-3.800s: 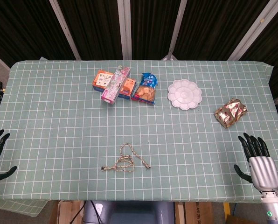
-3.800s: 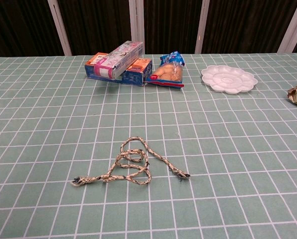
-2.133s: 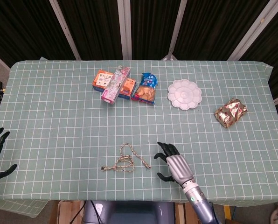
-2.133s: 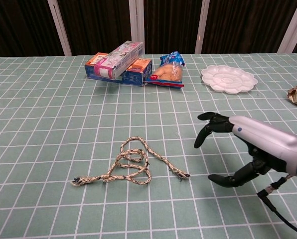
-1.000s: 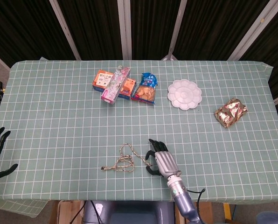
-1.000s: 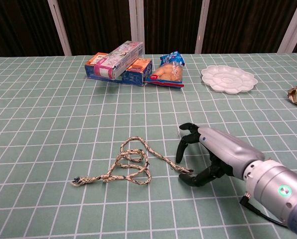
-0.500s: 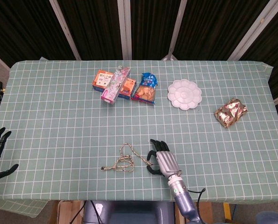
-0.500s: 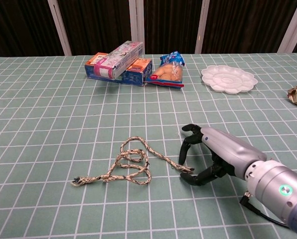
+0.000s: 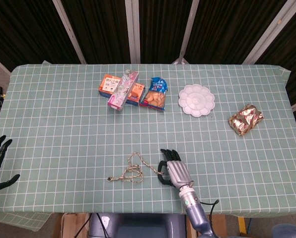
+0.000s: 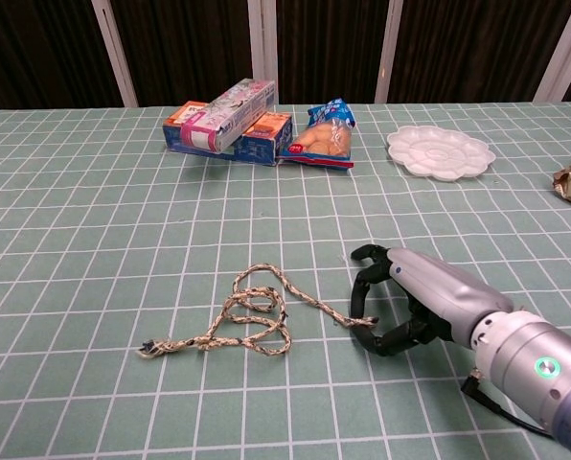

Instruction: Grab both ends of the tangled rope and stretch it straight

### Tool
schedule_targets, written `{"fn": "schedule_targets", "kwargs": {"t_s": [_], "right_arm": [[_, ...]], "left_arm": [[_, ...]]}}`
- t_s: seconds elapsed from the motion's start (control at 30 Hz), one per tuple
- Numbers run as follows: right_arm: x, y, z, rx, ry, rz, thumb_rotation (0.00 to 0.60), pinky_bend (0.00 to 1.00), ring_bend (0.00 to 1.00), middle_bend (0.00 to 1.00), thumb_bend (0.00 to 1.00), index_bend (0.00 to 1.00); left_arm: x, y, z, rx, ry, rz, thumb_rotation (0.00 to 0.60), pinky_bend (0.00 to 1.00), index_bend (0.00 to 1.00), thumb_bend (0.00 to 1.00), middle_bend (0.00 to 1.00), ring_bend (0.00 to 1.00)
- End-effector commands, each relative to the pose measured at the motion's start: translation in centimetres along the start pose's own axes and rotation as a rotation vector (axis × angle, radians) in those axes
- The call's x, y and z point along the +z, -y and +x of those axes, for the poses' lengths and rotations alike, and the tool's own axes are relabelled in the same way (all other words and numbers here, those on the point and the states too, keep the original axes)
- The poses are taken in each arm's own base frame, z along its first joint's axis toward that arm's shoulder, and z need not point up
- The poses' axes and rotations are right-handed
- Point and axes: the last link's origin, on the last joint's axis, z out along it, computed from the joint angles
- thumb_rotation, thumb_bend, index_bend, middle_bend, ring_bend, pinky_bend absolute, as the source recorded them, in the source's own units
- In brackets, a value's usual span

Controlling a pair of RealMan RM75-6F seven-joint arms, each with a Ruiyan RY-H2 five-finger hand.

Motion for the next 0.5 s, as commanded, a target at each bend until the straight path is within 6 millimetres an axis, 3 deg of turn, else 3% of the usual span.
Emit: {"fn": "schedule_targets", "kwargs": {"t_s": [0.03,0.33,0.5], "right_arm": [[0.0,0.0,0.2,0.005,-0.002,0.001,0.600,0.00,0.00,0.11,0.45,0.61],[-0.2,0.2,1.8,0.017,-0.030,0.013,0.600,0.00,0.00,0.12,0.45,0.62],[-0.4,-0.1,3.0,0.021,-0.047,0.009,0.600,0.00,0.00,0.12,0.45,0.62]], "left_arm": [[0.0,-0.1,0.0,0.000,0.002,0.000,0.600,0.00,0.03,0.03,0.00,0.00],[0.5,-1.5,-0.2,-0.014,0.037,-0.017,0.600,0.00,0.04,0.06,0.00,0.00],[0.9,-3.0,-0.6,-0.014,0.081,-0.044,0.600,0.00,0.16,0.11,0.00,0.00]]}}
